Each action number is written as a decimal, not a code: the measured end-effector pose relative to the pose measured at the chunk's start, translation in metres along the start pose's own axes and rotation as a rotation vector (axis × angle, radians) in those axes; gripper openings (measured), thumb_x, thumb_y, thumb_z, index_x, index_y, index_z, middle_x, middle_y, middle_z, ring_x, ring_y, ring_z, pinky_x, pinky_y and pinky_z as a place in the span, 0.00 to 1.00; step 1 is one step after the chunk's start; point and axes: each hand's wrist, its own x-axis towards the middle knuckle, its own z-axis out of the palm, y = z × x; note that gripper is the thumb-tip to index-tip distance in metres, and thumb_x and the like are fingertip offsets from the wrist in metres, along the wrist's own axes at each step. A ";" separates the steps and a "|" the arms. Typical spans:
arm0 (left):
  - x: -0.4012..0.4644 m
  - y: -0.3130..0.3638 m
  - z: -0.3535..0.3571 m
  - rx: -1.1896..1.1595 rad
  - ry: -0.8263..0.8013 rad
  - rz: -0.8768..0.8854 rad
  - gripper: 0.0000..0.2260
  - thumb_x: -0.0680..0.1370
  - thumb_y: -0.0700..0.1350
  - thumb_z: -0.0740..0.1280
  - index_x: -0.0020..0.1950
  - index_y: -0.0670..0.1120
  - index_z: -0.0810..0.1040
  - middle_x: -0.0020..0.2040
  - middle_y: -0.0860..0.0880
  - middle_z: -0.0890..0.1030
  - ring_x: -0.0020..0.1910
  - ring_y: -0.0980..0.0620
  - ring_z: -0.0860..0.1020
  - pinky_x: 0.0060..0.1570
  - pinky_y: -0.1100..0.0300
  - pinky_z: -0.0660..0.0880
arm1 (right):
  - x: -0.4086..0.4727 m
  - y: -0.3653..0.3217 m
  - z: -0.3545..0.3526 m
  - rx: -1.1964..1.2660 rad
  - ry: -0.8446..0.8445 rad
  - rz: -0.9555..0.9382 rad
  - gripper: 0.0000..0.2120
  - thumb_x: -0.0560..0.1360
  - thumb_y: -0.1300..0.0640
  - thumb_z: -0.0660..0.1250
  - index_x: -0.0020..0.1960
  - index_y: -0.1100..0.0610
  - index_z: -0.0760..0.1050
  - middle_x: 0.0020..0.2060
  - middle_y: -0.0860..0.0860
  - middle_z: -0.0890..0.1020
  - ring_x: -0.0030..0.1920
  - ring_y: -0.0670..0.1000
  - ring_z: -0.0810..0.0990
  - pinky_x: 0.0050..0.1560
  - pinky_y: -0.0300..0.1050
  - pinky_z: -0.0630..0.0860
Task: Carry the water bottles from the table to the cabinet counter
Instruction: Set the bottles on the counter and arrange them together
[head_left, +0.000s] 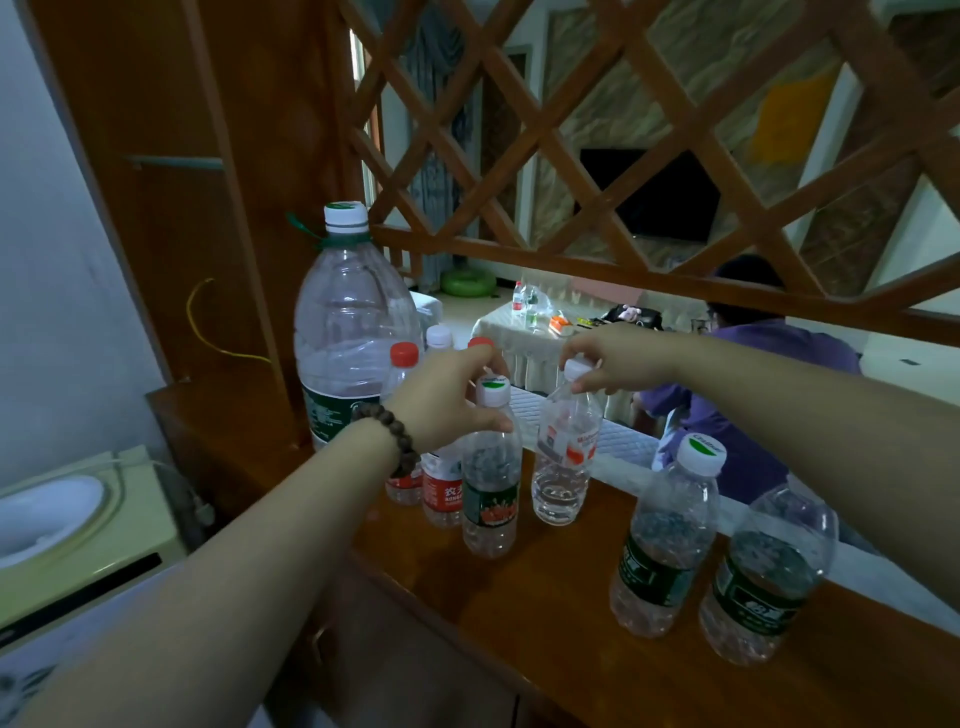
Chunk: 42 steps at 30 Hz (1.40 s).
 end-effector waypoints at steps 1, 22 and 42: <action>-0.001 -0.001 0.001 0.014 0.008 -0.005 0.22 0.66 0.51 0.78 0.56 0.50 0.74 0.52 0.50 0.78 0.48 0.54 0.76 0.48 0.57 0.76 | 0.001 0.000 0.000 0.018 0.005 -0.001 0.21 0.75 0.51 0.68 0.66 0.54 0.70 0.61 0.58 0.74 0.48 0.54 0.81 0.50 0.50 0.81; -0.001 -0.004 0.013 0.058 0.033 0.005 0.25 0.70 0.49 0.75 0.65 0.48 0.72 0.60 0.49 0.78 0.51 0.54 0.74 0.52 0.59 0.75 | 0.031 -0.041 -0.002 0.009 -0.036 -0.110 0.17 0.77 0.53 0.66 0.65 0.53 0.72 0.62 0.56 0.73 0.52 0.54 0.80 0.54 0.53 0.79; -0.015 0.063 0.010 -0.133 0.243 0.183 0.24 0.71 0.53 0.72 0.65 0.50 0.73 0.58 0.54 0.77 0.57 0.58 0.74 0.57 0.59 0.73 | -0.089 0.005 -0.031 0.373 0.215 -0.028 0.25 0.74 0.52 0.70 0.70 0.50 0.68 0.63 0.54 0.77 0.61 0.50 0.78 0.66 0.52 0.72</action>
